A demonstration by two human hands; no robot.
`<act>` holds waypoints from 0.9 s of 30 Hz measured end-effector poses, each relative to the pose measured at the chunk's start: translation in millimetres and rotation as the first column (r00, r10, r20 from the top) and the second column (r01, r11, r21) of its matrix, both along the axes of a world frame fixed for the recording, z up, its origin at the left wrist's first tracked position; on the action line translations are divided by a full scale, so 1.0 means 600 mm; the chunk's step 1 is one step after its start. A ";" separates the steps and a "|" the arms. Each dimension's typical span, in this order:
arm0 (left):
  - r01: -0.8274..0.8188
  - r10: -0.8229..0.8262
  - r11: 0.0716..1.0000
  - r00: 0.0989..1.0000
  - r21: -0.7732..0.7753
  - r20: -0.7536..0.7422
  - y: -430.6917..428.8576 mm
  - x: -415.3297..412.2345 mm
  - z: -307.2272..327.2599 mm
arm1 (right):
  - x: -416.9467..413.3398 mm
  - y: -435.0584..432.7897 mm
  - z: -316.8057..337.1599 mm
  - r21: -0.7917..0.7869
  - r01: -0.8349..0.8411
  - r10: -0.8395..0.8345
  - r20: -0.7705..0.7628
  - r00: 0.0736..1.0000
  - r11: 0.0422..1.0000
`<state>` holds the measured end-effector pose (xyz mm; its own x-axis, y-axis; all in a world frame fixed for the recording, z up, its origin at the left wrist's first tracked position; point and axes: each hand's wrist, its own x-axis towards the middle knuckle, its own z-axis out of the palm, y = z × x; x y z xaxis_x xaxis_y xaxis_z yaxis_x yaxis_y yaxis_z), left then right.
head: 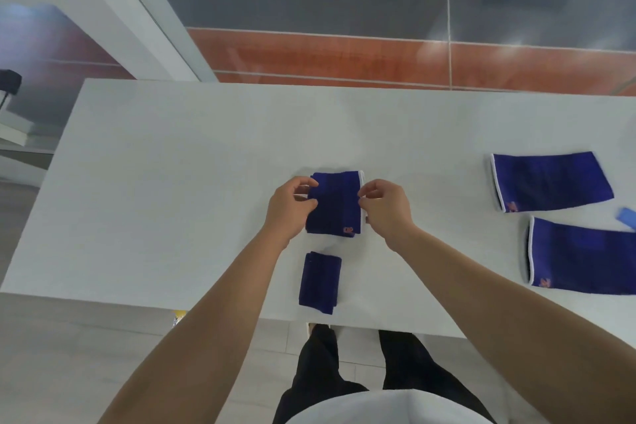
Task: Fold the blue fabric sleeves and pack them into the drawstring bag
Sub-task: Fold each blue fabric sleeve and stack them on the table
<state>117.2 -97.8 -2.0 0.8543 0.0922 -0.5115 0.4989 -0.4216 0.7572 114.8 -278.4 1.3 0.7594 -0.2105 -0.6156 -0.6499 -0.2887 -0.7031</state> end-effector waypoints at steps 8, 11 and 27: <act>0.122 -0.149 0.971 0.982 0.206 0.120 0.000 -0.010 -0.026 | -0.018 0.006 -0.029 -0.122 -0.137 0.147 0.071 0.987 0.983; 0.178 -0.266 0.917 0.940 0.357 0.213 -0.001 -0.017 -0.023 | -0.027 0.004 -0.025 -0.371 -0.315 0.404 0.190 0.895 0.873; 0.609 -0.811 0.381 0.581 0.696 -0.065 0.027 -0.007 -0.109 | -0.056 -0.011 -0.088 -0.723 -0.633 0.802 -0.191 0.566 0.275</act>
